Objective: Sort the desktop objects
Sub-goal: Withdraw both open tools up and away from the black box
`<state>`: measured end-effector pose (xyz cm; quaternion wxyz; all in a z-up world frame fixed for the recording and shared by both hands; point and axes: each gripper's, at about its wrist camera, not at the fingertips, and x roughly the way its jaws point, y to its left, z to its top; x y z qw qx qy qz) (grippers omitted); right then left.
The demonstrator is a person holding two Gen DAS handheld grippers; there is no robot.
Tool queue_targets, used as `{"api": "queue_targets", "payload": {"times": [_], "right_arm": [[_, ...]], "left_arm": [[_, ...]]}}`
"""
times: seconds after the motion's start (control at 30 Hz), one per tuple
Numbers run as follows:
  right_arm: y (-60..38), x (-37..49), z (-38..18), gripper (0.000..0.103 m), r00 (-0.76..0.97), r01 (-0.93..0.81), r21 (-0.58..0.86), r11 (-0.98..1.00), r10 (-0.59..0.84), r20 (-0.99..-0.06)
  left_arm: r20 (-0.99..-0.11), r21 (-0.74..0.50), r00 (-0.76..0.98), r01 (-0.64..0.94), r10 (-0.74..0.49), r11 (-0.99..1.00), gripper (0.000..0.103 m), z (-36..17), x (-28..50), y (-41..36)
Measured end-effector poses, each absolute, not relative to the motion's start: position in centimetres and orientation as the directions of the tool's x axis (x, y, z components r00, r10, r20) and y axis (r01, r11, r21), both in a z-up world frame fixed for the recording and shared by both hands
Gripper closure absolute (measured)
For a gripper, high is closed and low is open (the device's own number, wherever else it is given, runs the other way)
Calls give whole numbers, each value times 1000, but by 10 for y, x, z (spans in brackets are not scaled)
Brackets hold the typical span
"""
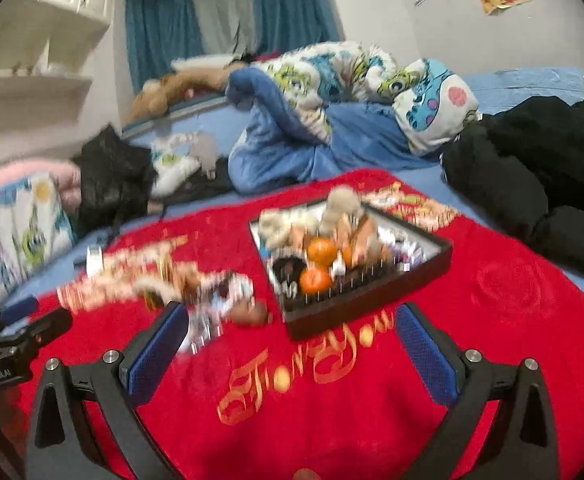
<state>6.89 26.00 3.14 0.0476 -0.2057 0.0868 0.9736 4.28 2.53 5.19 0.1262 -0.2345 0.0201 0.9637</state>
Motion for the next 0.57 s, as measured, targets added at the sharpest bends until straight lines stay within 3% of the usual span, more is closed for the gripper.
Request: {"api": "queue_targets", "payload": {"times": [0.33,0.57], "right_arm": [[259,49,12,0,-867,-147,191,-970,34,-496],[250,44,3,0,-852,-142,146,-979,46,-522]], "left_arm": [[-497,-69,-830,-252,253,-965,0,16,37,12],[-552,-172,-776,-253,306,-952,0,-1,27,-2]]}}
